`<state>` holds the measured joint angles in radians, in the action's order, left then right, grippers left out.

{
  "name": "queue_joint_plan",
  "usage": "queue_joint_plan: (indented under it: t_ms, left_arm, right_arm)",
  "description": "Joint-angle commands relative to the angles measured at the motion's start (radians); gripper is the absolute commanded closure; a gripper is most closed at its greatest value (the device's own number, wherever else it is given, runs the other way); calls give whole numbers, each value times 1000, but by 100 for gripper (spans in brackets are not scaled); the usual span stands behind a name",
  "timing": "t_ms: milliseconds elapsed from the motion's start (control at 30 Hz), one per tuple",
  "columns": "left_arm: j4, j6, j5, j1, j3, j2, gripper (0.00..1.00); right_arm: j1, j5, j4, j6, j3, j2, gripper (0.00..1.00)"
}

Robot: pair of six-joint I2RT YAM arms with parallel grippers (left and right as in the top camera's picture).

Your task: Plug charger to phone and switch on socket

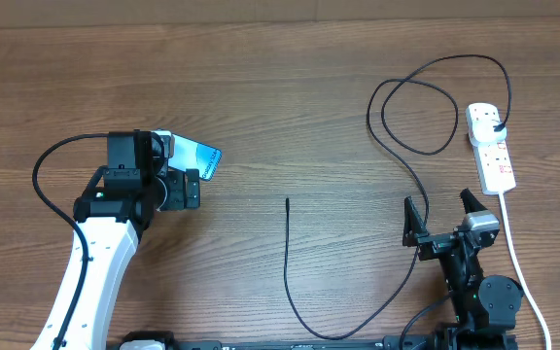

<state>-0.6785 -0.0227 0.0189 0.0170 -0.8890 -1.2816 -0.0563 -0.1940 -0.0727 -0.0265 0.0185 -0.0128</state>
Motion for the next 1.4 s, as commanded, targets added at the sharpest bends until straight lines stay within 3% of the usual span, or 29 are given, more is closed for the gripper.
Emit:
queue_joint_plan:
  t_ms: [0,667,1167,1367]
  left_arm:
    - [-5,0,8,-5,-28,-6,0]
    - [-32,-89,7,-5,-34,-11,0]
    - [-181,-128,61,-2,-335,-330,0]
    - [-185,-202,61,-3,-375,-388,0]
  right_arm:
    - [8,10,4,-5,-11,8,0]
    - [8,10,4,-5,-11,8,0]
    - [8,10,4,-5,-11,8,0]
    - [8,10,4,-5,-11,8,0]
